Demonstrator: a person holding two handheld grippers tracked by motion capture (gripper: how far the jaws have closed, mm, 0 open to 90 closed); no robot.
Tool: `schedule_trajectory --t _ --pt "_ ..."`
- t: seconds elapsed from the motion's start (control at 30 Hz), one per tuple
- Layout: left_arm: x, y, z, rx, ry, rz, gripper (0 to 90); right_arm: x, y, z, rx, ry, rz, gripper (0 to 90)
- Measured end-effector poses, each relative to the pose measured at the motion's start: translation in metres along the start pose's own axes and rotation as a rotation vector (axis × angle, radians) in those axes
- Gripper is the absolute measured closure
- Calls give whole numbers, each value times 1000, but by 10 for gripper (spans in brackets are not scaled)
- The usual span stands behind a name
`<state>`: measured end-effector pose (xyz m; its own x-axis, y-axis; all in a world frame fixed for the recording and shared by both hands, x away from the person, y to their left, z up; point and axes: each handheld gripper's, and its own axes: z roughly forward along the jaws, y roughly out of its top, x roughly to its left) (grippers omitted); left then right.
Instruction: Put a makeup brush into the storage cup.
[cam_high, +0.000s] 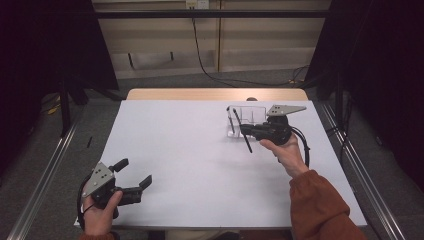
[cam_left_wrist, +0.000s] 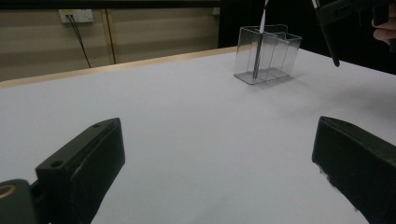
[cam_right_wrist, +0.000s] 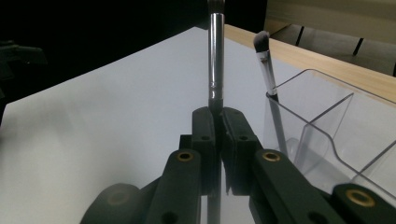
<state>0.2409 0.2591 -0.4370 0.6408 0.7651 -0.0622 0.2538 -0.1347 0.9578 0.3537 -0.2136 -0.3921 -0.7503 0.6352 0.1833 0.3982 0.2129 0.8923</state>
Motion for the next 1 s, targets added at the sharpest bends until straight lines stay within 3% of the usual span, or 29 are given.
schedule_trajectory --t 0.57,0.73,0.8,1.0 --pt "1 0 1 -3 -4 4 26 0 14 -5 -106 -17 -1 844" --pt "1 0 0 -3 -2 1 25 0 20 -5 -121 -19 -8 844" --pt "1 0 0 -3 -2 1 25 3 24 -3 -113 -14 -32 844" --pt "1 0 1 -1 -6 7 25 2 31 -2 -132 -25 -31 844"
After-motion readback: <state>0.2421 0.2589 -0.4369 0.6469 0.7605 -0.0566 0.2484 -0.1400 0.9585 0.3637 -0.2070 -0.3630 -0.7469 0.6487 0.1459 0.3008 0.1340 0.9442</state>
